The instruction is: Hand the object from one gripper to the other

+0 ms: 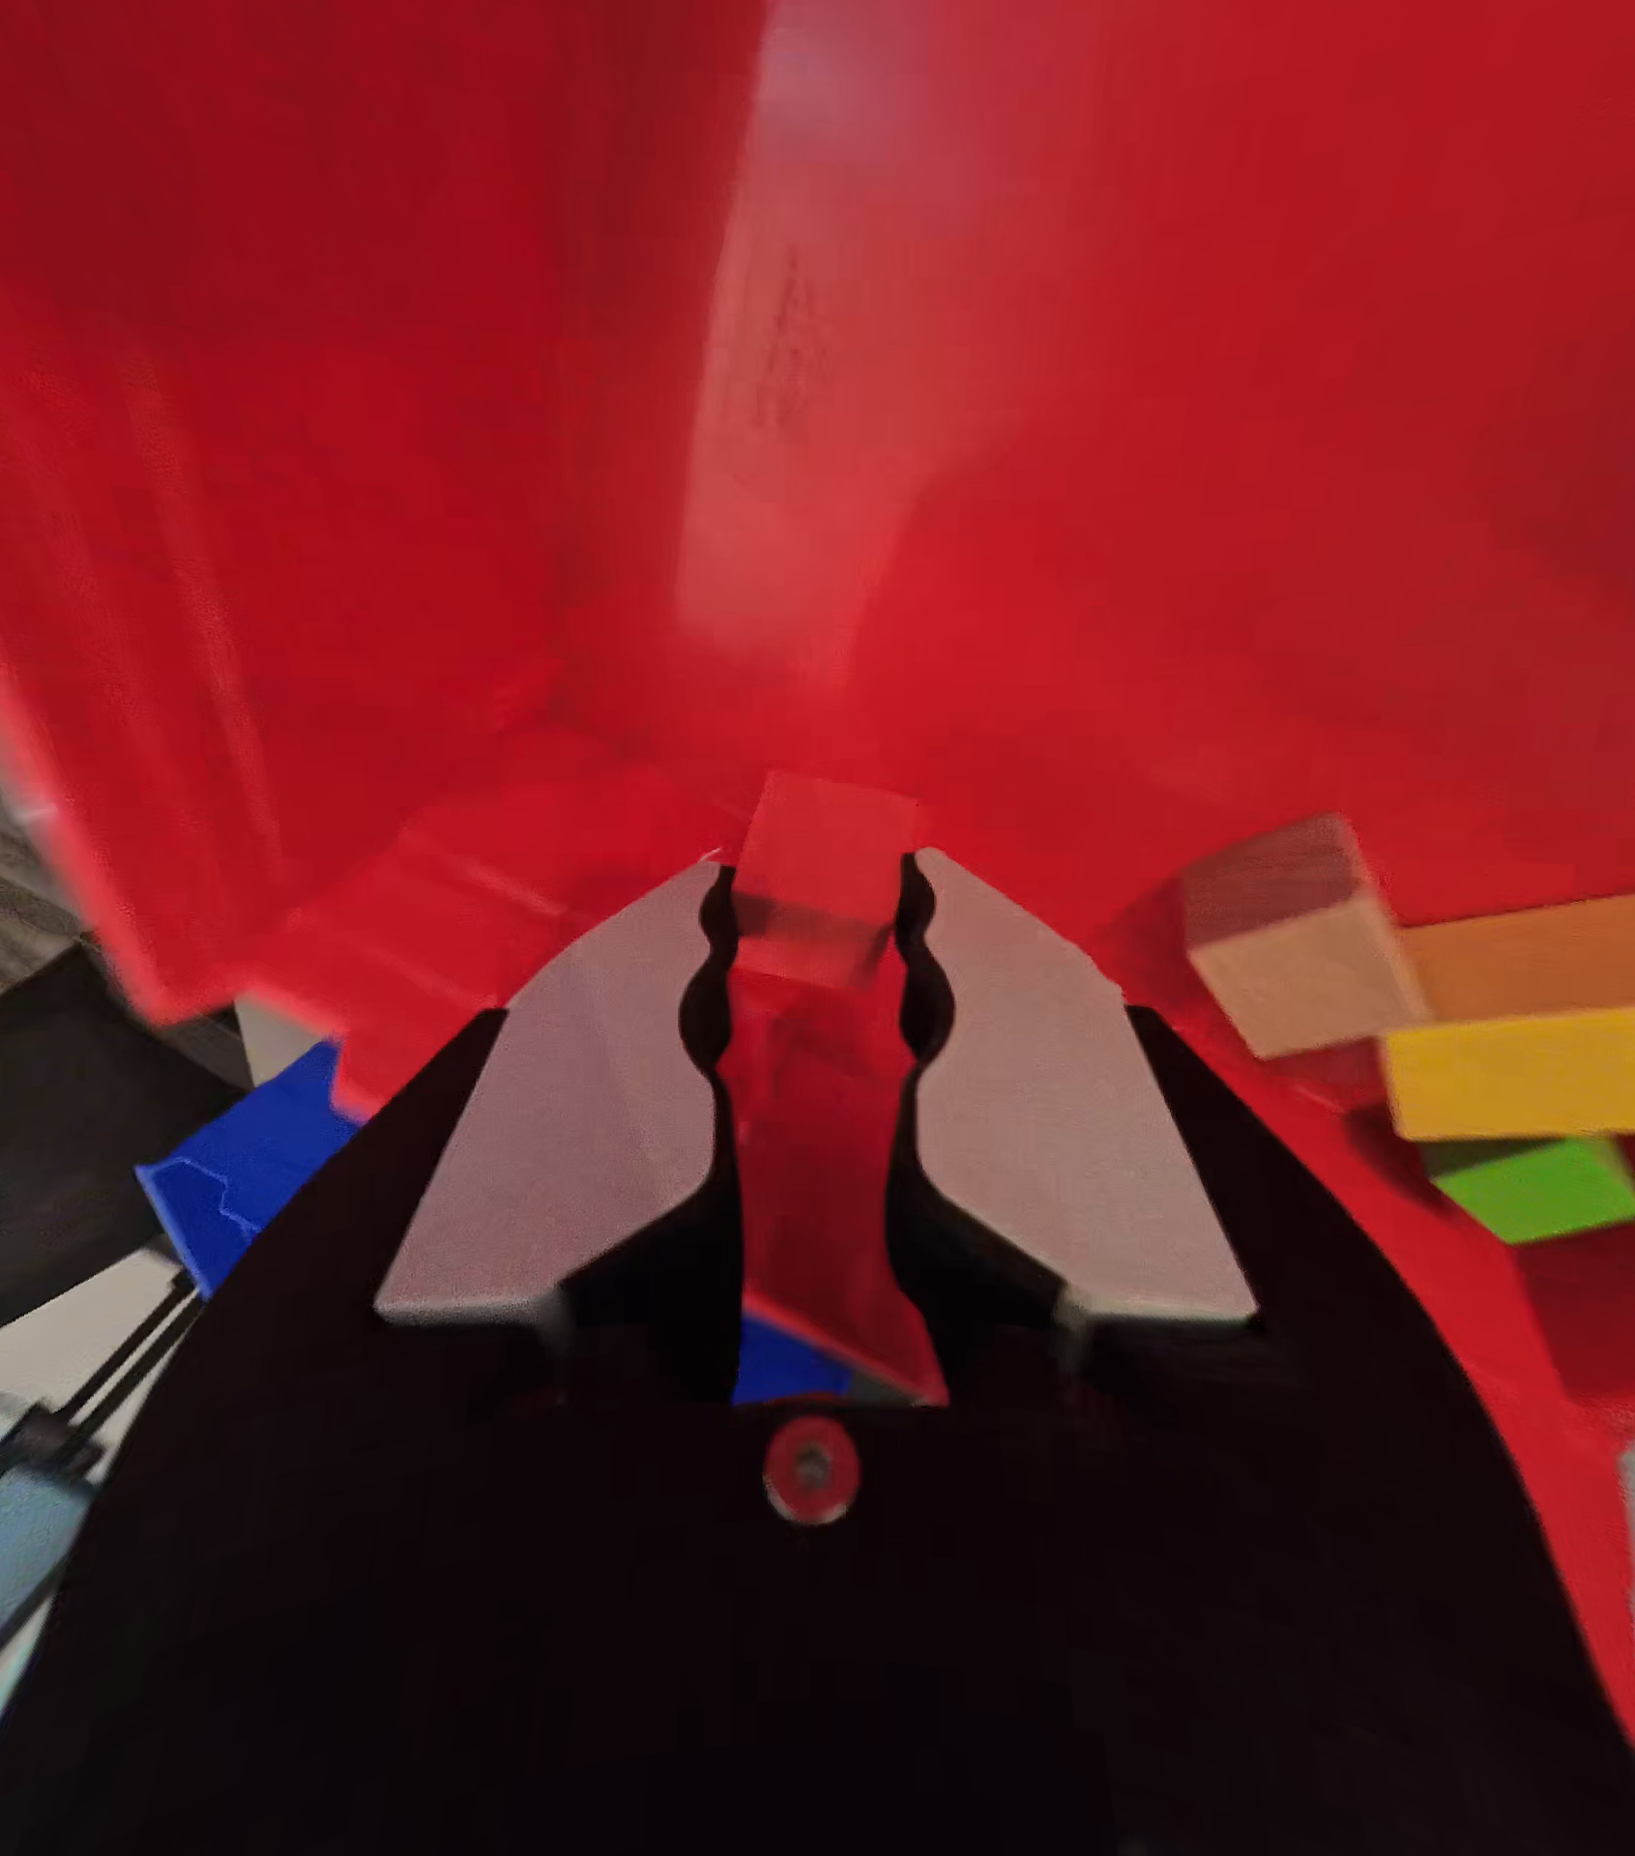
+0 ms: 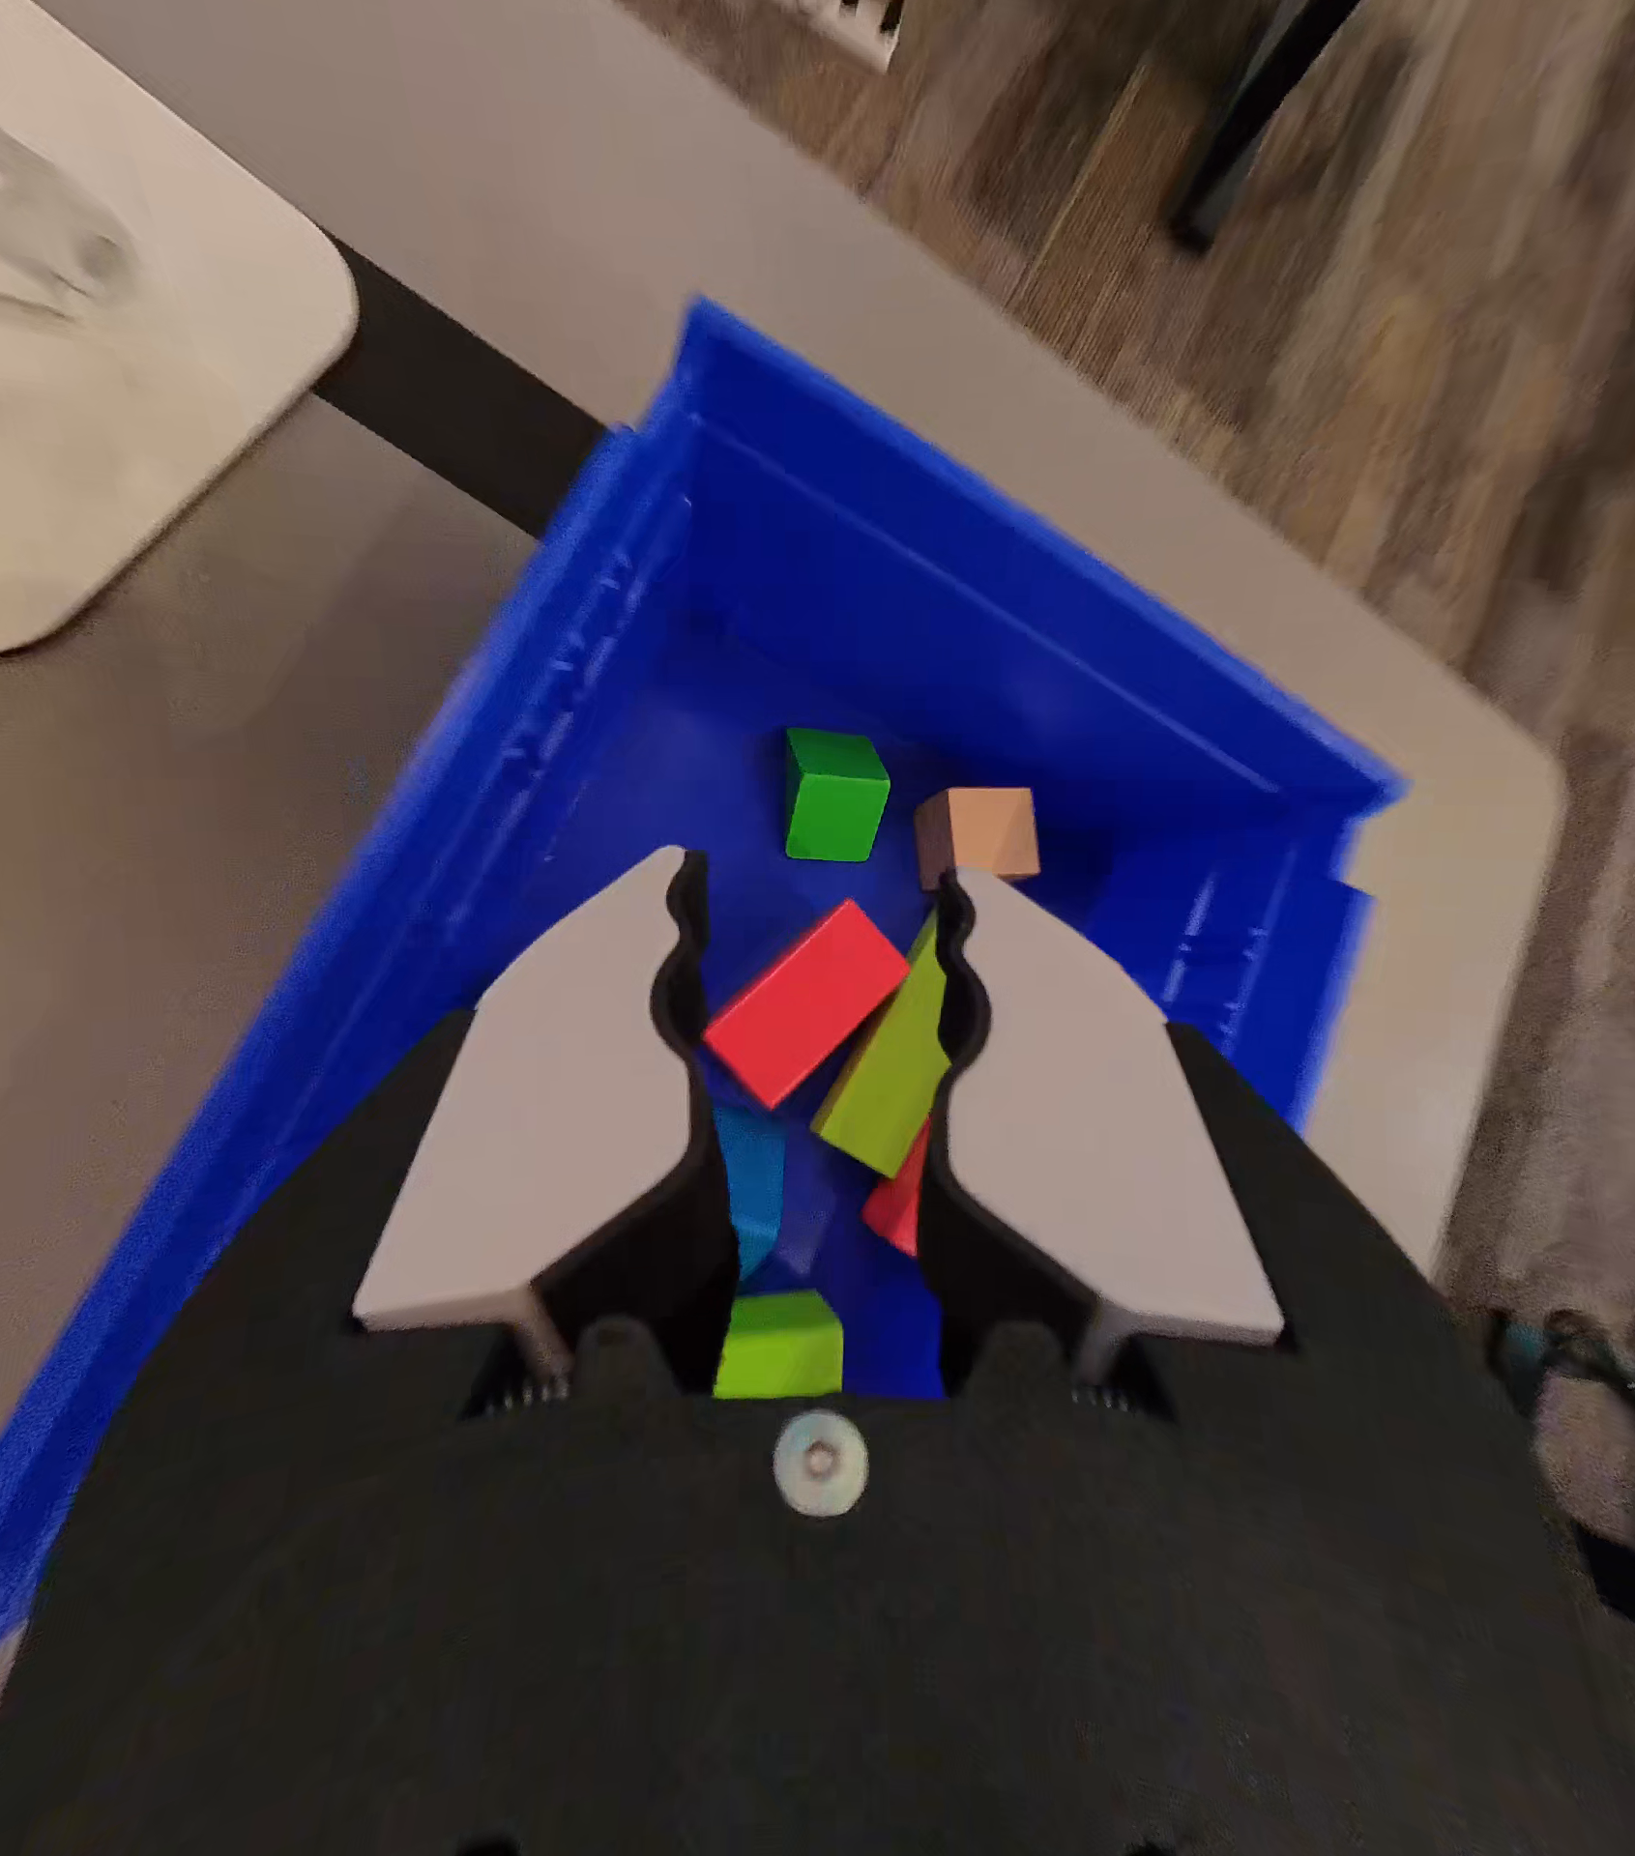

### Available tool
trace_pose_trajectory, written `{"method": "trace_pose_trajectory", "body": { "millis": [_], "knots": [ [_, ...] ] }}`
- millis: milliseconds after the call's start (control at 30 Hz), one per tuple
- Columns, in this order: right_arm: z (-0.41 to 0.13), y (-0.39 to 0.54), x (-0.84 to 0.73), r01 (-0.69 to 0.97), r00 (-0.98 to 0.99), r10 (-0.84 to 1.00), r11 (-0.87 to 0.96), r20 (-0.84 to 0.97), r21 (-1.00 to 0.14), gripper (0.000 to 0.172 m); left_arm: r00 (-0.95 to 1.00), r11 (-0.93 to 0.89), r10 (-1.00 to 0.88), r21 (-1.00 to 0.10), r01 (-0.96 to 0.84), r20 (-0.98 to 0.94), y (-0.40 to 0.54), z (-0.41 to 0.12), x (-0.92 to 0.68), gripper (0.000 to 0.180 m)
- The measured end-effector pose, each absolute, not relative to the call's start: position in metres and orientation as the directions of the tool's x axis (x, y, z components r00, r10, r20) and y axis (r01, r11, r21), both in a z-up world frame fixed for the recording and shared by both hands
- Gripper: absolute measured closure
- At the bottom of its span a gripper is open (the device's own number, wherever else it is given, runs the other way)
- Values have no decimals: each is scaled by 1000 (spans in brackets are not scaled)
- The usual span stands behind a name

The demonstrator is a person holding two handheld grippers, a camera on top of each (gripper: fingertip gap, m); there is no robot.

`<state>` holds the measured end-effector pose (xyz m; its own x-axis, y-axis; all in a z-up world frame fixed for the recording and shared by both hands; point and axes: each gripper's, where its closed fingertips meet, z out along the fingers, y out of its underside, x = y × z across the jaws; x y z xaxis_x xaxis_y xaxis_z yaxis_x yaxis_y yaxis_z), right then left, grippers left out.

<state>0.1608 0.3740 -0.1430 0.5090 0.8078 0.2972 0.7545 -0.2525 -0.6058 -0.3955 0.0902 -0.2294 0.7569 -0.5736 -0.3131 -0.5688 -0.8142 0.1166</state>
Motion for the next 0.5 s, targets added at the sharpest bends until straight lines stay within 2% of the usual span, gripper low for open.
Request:
{"method": "trace_pose_trajectory", "body": {
  "millis": [67,133,233,267,333,433,500],
  "knots": [
    [-114,338,156,790,425,828,-141,367,-597,125,782,-826,-521,-28,-563,-342,87,-201,-380,150],
    [-87,284,131,768,314,885,-24,343,-640,122,740,-737,-542,-198,-646,-398,88,-170,-344,150],
    [-55,185,65,581,76,990,54,121,-812,122,614,-394,-557,-473,-788,-559,93,-109,-248,150],
    [-50,155,44,529,-11,998,57,60,-847,119,570,-269,-557,-518,-812,-604,88,-92,-212,150],
    [-48,105,9,452,-167,986,85,10,-888,110,515,-127,-527,-537,-834,-676,80,-68,-155,150],
    [-43,61,-18,339,-242,952,266,190,-902,115,502,6,-560,-610,-793,-659,66,-48,-84,150],
    [-36,44,-22,275,-242,927,350,288,-895,126,511,48,-627,-684,-728,-588,54,-41,-51,150]
  ]
}}
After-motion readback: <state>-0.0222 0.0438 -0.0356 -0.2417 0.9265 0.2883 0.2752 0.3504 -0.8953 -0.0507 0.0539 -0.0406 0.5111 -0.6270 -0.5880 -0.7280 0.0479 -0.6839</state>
